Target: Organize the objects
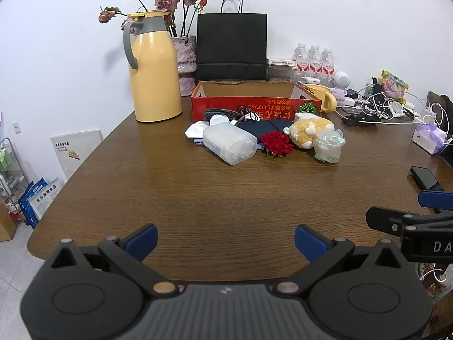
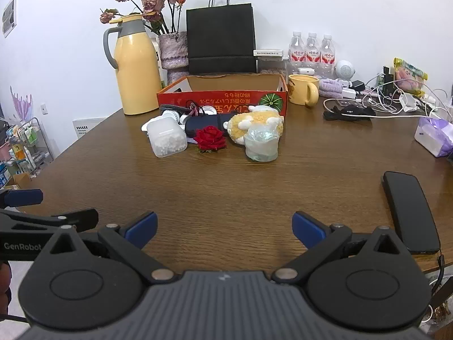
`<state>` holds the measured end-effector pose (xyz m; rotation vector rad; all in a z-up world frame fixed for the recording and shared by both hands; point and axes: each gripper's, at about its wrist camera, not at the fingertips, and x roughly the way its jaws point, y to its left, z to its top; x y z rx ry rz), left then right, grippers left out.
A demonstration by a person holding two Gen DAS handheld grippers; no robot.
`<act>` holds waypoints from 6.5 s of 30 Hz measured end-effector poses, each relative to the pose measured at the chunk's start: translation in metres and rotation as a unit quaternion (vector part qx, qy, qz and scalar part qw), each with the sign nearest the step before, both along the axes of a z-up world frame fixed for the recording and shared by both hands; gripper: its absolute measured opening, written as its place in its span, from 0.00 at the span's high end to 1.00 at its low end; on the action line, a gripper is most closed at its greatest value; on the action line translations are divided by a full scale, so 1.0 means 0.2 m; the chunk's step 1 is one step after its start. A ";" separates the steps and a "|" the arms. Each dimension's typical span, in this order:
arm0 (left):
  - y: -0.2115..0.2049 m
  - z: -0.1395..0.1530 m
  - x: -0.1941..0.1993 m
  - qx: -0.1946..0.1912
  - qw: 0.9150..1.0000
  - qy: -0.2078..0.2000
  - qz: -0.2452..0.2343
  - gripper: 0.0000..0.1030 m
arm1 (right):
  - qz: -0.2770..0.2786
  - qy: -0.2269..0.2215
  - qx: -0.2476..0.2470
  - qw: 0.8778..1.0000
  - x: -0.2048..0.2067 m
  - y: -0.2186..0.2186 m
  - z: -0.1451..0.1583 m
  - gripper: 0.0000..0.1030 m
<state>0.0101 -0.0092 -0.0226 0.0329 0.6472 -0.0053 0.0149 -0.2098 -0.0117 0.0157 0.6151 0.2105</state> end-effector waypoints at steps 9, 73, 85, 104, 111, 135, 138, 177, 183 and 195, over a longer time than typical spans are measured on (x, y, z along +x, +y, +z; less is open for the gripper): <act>0.00 0.00 0.00 0.000 1.000 0.001 0.000 0.00 | 0.003 -0.001 0.000 1.000 0.00 0.00 0.00 0.00; 0.09 -0.14 0.57 -0.037 0.999 -0.003 -0.036 0.08 | -0.045 -0.057 -0.019 0.997 0.47 -0.10 -0.15 0.00; 0.00 -0.13 1.26 -0.058 0.998 -0.006 0.031 0.14 | -0.017 -0.051 -0.018 0.998 0.95 -0.08 -0.17 0.15; 0.12 -0.18 0.64 -0.063 0.996 0.012 -0.062 0.29 | 0.057 -0.022 0.006 0.998 0.47 -0.08 -0.23 0.55; 0.00 -0.22 0.59 -0.020 0.998 0.014 -0.056 0.17 | 0.067 -0.025 0.004 0.997 0.39 -0.06 -0.25 0.36; 0.08 0.32 1.97 -0.023 0.995 -0.048 -0.083 0.37 | 0.026 -0.085 0.082 0.993 1.73 -0.17 0.28 0.68; 0.05 0.22 2.34 -0.004 0.998 -0.020 -0.061 0.37 | -0.008 -0.042 0.040 0.998 2.18 -0.09 0.22 0.67; 0.08 0.16 0.51 -0.055 0.993 -0.049 -0.096 0.04 | -0.025 -0.071 0.066 0.995 0.60 -0.27 0.12 0.00; 0.00 -0.02 0.16 -0.014 0.996 -0.017 -0.087 0.04 | -0.002 -0.027 0.046 0.999 0.12 -0.28 -0.04 0.00; 0.09 -0.05 0.36 -0.022 0.999 -0.028 -0.011 0.05 | 0.046 -0.066 0.000 0.997 0.19 -0.09 -0.07 0.00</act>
